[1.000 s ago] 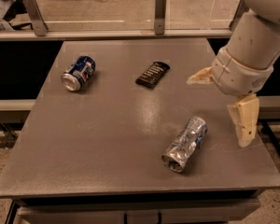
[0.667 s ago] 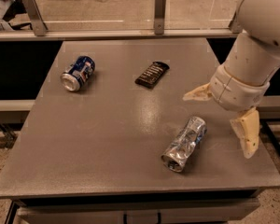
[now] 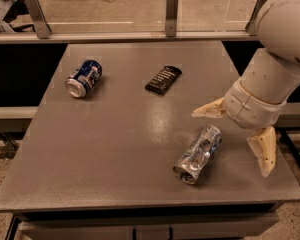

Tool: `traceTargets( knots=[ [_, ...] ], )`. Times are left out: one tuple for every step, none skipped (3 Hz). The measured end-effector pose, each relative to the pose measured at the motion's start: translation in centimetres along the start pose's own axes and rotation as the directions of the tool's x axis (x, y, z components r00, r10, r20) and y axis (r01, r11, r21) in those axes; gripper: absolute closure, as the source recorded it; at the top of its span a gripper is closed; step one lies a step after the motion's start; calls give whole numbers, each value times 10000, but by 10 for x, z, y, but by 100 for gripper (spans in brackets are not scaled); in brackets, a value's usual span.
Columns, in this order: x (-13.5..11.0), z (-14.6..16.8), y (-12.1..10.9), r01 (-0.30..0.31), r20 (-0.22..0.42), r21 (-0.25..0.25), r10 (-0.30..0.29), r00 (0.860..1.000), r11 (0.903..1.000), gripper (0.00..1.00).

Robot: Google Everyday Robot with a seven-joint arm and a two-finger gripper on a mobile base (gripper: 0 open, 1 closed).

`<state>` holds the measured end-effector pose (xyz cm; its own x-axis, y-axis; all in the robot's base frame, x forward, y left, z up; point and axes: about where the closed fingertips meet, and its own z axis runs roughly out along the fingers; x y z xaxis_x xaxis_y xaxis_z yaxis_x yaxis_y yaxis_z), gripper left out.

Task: Move redbull can near rxbar chocolate

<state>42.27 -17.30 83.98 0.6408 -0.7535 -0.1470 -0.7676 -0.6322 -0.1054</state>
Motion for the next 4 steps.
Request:
traceTargets(
  knots=[
    [-2, 4, -2, -42, -334, -391, 29, 9994, 9992, 0],
    [-13, 8, -5, 605, -783, -360, -631, 9949, 9975, 0],
    [-18, 10, -3, 1067, -930, -99, -1072, 9899, 9942, 0],
    [-18, 10, -3, 1066, -937, -100, -1071, 9898, 9943, 18]
  ],
)
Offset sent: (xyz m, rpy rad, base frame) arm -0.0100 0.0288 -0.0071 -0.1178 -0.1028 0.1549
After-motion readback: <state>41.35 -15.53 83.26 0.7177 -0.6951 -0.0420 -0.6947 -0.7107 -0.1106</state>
